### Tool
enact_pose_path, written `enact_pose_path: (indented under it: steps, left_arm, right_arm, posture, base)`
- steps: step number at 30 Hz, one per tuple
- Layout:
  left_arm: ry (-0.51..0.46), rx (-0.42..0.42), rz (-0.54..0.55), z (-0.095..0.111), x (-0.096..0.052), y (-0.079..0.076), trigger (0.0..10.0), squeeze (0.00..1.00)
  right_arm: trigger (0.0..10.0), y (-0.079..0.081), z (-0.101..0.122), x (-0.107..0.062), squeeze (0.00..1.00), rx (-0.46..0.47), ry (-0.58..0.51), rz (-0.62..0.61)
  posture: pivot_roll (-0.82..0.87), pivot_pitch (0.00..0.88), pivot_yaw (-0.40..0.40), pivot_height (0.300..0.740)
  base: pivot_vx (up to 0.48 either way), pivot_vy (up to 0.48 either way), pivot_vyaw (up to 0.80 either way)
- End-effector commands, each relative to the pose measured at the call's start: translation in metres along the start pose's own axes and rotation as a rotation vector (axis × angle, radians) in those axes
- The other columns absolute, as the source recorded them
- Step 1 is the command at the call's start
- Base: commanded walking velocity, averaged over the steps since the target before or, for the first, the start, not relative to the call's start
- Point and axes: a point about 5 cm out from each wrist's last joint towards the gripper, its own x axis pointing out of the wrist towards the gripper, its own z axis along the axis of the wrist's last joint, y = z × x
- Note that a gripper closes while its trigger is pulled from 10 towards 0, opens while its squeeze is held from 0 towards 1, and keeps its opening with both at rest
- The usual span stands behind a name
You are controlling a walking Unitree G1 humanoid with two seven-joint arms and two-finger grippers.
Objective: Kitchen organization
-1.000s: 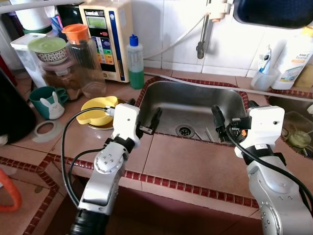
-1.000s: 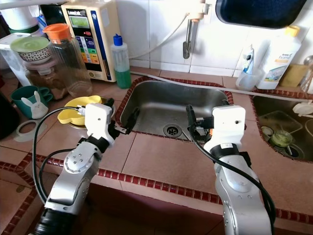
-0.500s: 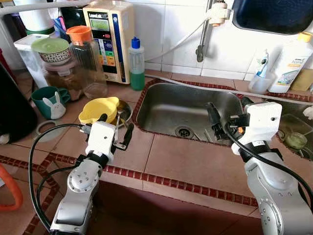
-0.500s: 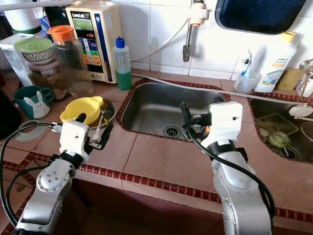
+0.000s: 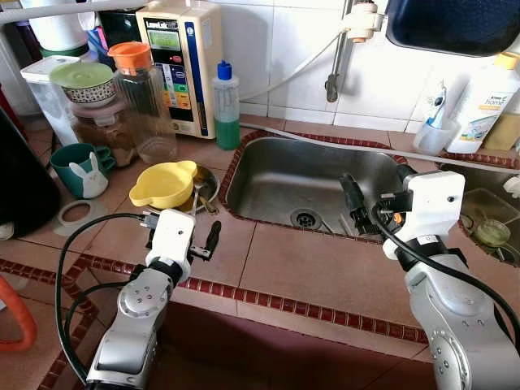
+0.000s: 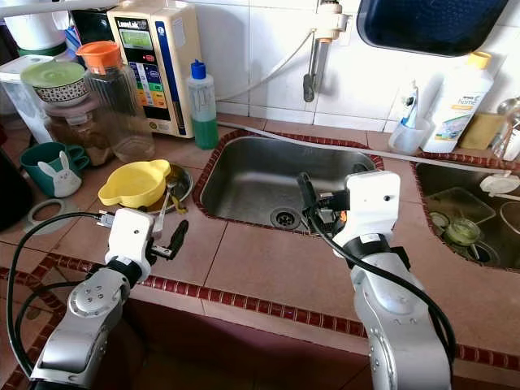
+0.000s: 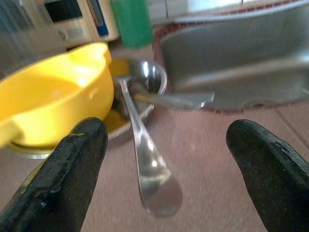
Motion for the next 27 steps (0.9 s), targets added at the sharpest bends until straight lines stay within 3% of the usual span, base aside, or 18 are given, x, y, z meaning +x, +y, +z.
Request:
enact_pose_path:
  steps: [1,2,3,4,5,10,11,21,27]
  left_arm:
    - [0.052,0.002,-0.012,-0.006,-0.001,-0.001,10.0,0.00]
    - [0.066,-0.007,-0.021,-0.008,0.000,-0.002,3.7,0.00]
    - [0.072,-0.018,-0.027,-0.008,0.000,-0.003,2.5,0.00]
    - [0.075,-0.025,-0.031,-0.009,0.000,-0.004,2.5,0.00]
    - [0.080,-0.028,-0.042,-0.009,0.000,-0.006,0.0,0.00]
    - [0.087,-0.041,-0.056,-0.010,0.000,-0.009,0.0,0.00]
    - [0.087,-0.040,-0.058,-0.010,0.000,-0.010,0.0,0.00]
    - [0.098,-0.058,-0.059,-0.009,0.003,-0.011,0.0,0.00]
    - [0.102,-0.061,-0.049,-0.008,0.004,-0.010,0.0,0.00]
  right_arm:
    - [10.0,0.002,0.002,0.000,0.00,0.001,-0.004,0.020]
    - [10.0,0.003,0.002,0.000,0.00,0.002,-0.001,0.024]
    - [10.0,0.004,0.002,-0.001,0.00,0.003,0.000,0.027]
    - [10.0,0.004,0.002,-0.001,0.00,0.004,0.001,0.029]
    - [10.0,0.005,0.001,-0.001,0.00,0.010,0.005,0.039]
    - [10.0,0.013,0.000,-0.002,0.00,0.042,0.019,0.102]
    - [10.0,0.021,-0.003,-0.004,0.00,0.084,0.047,0.171]
    - [10.0,0.045,-0.014,-0.020,0.00,0.138,0.145,0.409]
    - [10.0,0.048,-0.018,-0.026,0.00,0.160,0.184,0.458]
  posture:
    - [-0.02,0.001,0.012,0.740]
    - [-0.02,0.001,0.012,0.740]
    - [-0.02,0.001,0.013,0.740]
    - [-0.02,0.001,0.013,0.740]
    - [-0.02,0.000,0.014,0.740]
    - [-0.02,0.000,0.016,0.740]
    - [-0.02,0.000,0.016,0.740]
    - [-0.02,0.000,0.018,0.740]
    - [-0.02,0.000,0.019,0.740]
  base:
    - [0.000,0.000,0.00]
    - [0.000,0.000,0.00]
    - [0.000,0.000,0.00]
    - [0.000,0.000,0.00]
    - [0.000,0.000,0.00]
    - [0.000,0.000,0.00]
    - [0.000,0.000,0.00]
    - [0.000,0.000,0.00]
    - [0.000,0.000,0.00]
